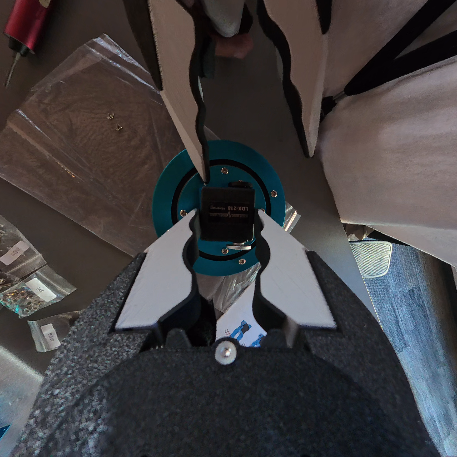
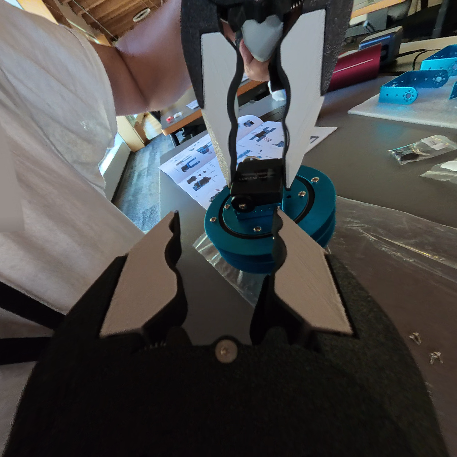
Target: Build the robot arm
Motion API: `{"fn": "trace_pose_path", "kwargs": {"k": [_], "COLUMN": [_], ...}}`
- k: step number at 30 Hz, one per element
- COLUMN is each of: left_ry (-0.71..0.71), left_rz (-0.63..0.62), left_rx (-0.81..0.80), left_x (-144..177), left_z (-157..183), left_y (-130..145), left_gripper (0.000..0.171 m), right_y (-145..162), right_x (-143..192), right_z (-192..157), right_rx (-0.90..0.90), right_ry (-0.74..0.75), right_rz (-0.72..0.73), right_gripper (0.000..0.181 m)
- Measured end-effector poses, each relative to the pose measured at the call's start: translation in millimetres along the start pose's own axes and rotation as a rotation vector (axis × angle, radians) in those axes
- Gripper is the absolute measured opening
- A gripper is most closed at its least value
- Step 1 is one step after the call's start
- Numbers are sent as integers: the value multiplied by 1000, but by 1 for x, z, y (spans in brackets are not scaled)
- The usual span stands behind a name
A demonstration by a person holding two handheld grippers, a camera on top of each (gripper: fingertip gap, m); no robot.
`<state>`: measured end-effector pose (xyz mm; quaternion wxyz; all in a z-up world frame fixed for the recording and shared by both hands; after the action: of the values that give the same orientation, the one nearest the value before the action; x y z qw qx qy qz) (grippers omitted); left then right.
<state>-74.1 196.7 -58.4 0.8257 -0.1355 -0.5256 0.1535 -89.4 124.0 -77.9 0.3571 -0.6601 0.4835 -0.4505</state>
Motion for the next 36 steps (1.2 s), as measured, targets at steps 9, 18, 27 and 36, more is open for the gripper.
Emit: {"fn": "trace_pose_path", "kwargs": {"k": [9,18,27,36], "left_ry": [-32,-52,-63,-61], "left_rz": [-13,-34,-45,-47], "left_rx": [-32,-50,-57,-65], "left_x": [-5,-5,-5,-6], "left_z": [0,-1,0,2], "left_y": [3,3,4,3], "left_gripper": [42,42,42,43], "right_y": [-2,-2,-1,-2], "right_x": [-1,-2,-3,-2], "right_z": [4,4,7,8], "right_rx": [-42,-35,-19,-42], "right_ry": [-21,-27,-7,-25], "right_rz": [17,1,10,20], "right_gripper": [70,69,63,74]}}
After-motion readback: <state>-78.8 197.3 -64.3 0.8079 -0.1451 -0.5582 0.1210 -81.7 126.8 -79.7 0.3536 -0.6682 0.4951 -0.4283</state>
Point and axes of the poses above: each gripper's, where its closed fingertips meet, x back along the fingers, y out of its underside, z = x × y across the jaws, the point moved 4 cm from there along x, back along the fingers, and after that the axes turned 11 degrees about y, right-handed, at the moved point
